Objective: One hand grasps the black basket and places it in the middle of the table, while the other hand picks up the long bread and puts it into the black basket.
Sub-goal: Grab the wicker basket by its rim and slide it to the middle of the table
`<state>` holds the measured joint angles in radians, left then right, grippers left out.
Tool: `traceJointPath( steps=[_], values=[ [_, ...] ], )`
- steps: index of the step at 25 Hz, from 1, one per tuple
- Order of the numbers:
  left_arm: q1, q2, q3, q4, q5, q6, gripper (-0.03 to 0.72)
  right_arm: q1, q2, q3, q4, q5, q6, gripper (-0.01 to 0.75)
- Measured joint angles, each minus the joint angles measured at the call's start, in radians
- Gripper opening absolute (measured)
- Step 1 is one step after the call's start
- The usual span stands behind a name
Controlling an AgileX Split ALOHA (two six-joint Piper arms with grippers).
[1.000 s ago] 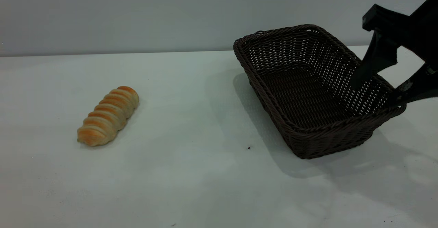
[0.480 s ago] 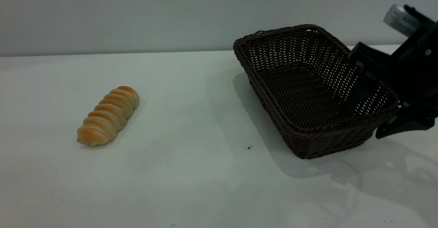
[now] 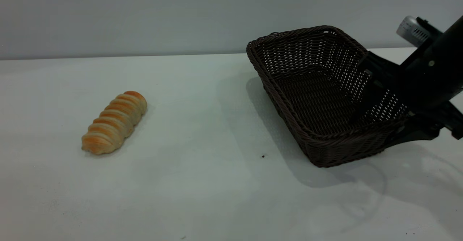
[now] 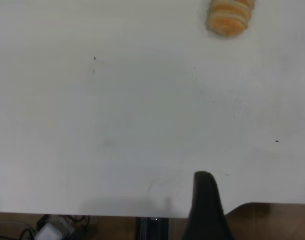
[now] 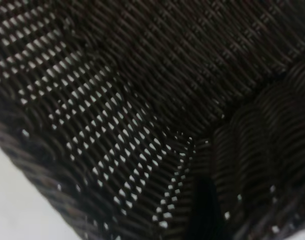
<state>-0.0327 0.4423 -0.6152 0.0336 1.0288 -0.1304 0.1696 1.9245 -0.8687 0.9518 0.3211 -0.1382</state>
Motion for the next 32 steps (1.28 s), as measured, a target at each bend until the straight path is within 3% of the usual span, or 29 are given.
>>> traceJointPath(
  steps=[10,13,18,20,28,32],
  values=[
    [0.000,0.000,0.000,0.000,0.024,0.000,0.577,0.000,0.141,-0.112,0.035,-0.048,0.000,0.531],
    [0.000,0.000,0.000,0.000,0.032,0.000,0.577,0.000,0.145,-0.114,0.038,-0.104,0.002,0.437],
    [0.000,0.000,0.000,0.000,0.053,0.000,0.577,0.000,0.147,-0.121,0.060,-0.155,0.017,0.149],
    [0.000,0.000,0.000,0.000,0.054,-0.001,0.577,0.000,0.147,-0.124,0.044,-0.161,-0.001,0.088],
    [0.000,0.000,0.000,0.000,0.054,-0.001,0.577,0.001,0.112,-0.126,-0.039,-0.105,-0.082,0.089],
    [0.000,0.000,0.000,0.000,0.055,-0.001,0.577,0.000,0.096,-0.185,-0.160,0.035,-0.105,0.089]
  ],
)
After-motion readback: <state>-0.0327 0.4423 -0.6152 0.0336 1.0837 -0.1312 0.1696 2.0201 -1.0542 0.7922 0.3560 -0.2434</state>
